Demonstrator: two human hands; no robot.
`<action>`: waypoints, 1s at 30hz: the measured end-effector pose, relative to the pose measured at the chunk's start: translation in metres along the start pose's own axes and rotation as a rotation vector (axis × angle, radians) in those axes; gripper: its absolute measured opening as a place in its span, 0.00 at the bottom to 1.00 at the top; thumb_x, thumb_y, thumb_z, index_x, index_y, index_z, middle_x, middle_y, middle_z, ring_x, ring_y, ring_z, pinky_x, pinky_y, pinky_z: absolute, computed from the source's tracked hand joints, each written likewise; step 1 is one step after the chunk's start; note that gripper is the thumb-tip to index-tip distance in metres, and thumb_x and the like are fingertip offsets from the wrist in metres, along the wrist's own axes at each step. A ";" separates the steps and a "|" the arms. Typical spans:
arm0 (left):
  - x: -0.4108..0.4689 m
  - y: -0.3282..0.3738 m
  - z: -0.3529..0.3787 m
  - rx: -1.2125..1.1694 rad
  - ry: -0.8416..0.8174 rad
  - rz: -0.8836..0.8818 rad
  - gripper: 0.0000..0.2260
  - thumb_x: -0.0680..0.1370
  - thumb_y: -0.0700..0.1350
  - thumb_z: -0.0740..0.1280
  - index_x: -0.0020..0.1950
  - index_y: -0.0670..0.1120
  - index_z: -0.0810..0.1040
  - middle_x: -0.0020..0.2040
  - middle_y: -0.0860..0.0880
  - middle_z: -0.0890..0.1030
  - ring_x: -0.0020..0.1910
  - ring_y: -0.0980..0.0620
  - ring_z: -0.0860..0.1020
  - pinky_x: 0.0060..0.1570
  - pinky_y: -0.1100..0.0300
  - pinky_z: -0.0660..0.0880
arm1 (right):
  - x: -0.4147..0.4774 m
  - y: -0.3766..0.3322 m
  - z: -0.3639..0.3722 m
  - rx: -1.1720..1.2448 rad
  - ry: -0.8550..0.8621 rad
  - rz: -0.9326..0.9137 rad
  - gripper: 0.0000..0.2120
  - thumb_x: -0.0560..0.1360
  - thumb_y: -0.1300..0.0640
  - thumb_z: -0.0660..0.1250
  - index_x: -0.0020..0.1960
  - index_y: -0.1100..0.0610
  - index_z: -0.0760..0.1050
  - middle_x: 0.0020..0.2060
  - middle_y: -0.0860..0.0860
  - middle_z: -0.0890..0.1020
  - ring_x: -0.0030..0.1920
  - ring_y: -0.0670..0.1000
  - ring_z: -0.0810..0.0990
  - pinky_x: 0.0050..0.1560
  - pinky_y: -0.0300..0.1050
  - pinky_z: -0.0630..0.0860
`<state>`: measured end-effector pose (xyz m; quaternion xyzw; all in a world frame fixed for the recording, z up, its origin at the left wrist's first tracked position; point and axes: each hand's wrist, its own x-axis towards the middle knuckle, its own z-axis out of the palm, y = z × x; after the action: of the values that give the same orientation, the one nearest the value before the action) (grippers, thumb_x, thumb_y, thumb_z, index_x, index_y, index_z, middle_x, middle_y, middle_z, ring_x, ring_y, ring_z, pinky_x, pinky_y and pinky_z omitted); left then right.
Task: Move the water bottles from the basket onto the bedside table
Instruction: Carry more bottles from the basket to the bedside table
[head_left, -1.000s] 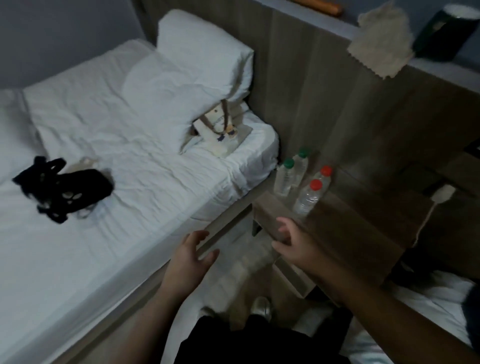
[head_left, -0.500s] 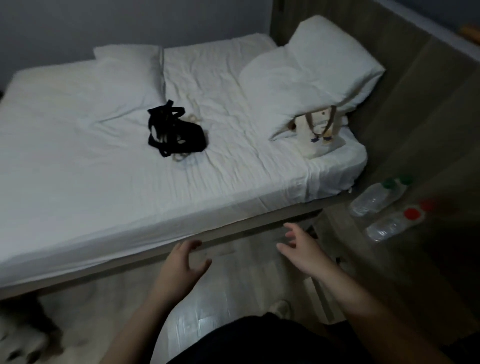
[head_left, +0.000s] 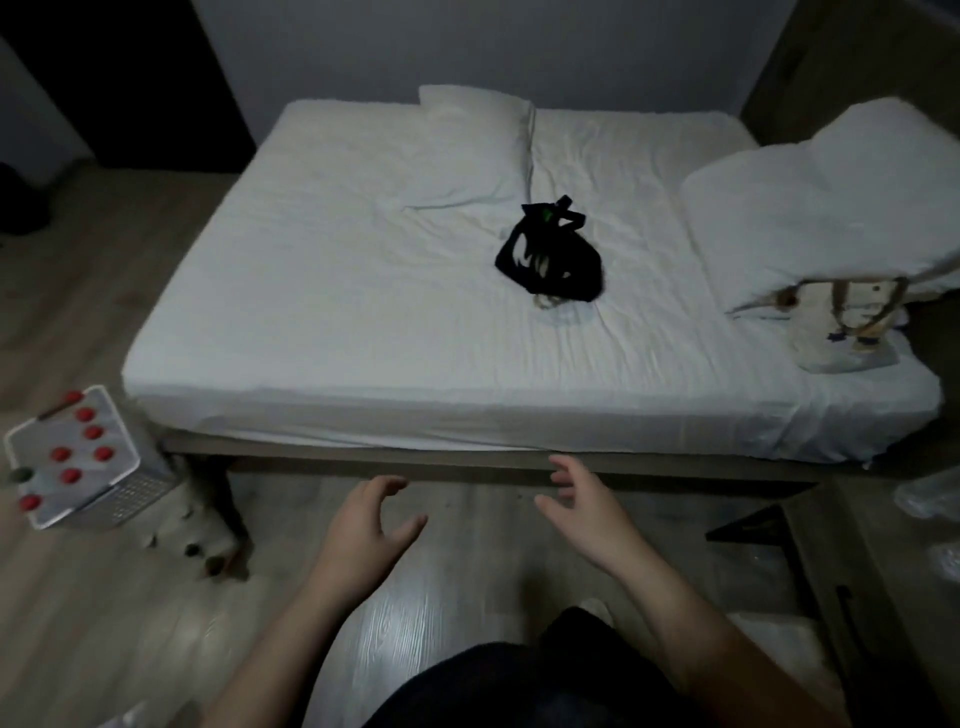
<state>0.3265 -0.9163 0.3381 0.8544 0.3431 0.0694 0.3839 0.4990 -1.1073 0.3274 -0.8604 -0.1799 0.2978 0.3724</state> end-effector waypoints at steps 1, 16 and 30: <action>-0.002 -0.008 -0.008 -0.008 0.022 -0.009 0.20 0.71 0.47 0.73 0.61 0.46 0.75 0.59 0.50 0.77 0.58 0.55 0.74 0.55 0.61 0.69 | 0.002 -0.011 0.009 -0.017 -0.022 -0.024 0.26 0.73 0.55 0.69 0.69 0.52 0.66 0.59 0.51 0.74 0.57 0.49 0.75 0.57 0.42 0.71; 0.014 -0.116 -0.085 -0.099 0.167 -0.205 0.19 0.71 0.45 0.73 0.61 0.46 0.75 0.59 0.48 0.77 0.60 0.51 0.74 0.57 0.57 0.70 | 0.064 -0.114 0.135 -0.231 -0.229 -0.202 0.26 0.74 0.55 0.69 0.70 0.52 0.66 0.61 0.53 0.75 0.54 0.47 0.74 0.52 0.34 0.66; 0.101 -0.266 -0.243 -0.139 0.275 -0.426 0.18 0.71 0.45 0.72 0.59 0.48 0.76 0.56 0.50 0.78 0.50 0.52 0.77 0.50 0.60 0.72 | 0.180 -0.300 0.316 -0.396 -0.466 -0.377 0.27 0.75 0.54 0.67 0.71 0.55 0.64 0.62 0.55 0.74 0.53 0.45 0.71 0.56 0.36 0.65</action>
<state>0.1679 -0.5791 0.3056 0.7169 0.5587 0.1258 0.3976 0.4050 -0.6455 0.3114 -0.7765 -0.4697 0.3716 0.1957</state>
